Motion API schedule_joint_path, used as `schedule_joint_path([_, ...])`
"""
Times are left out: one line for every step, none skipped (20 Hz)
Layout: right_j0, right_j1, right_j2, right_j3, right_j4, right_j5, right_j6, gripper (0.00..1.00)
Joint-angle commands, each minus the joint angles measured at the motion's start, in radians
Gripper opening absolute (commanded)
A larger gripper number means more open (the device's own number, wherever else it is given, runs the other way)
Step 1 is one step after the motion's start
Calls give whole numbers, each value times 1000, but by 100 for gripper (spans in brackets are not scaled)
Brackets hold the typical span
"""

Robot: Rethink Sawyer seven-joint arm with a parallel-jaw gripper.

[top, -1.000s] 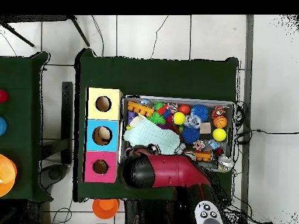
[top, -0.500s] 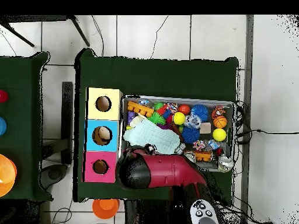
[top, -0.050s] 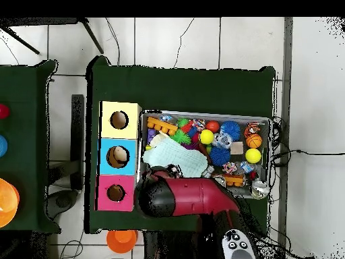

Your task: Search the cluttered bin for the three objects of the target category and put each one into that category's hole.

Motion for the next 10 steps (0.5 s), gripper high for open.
schedule_joint_path([-41, 38, 87, -5, -59, -51, 29, 100])
schedule_joint_path([-43, 44, 85, -8, -66, -57, 27, 100])
schedule_joint_path([-52, 51, 84, -10, -77, -62, 18, 100])
schedule_joint_path([-70, 54, 92, -9, -83, -63, 4, 100])
schedule_joint_path([-87, 58, 99, -8, -89, -63, -9, 100])
schedule_joint_path([-106, 60, 110, -4, -94, -67, -20, 100])
schedule_joint_path([-138, 65, 129, 6, -110, -76, -41, 100])
schedule_joint_path([-156, 68, 140, 10, -121, -81, -50, 100])
schedule_joint_path([-184, 68, 157, 16, -135, -83, -69, 100])
schedule_joint_path([-196, 67, 165, 15, -142, -75, -73, 100])
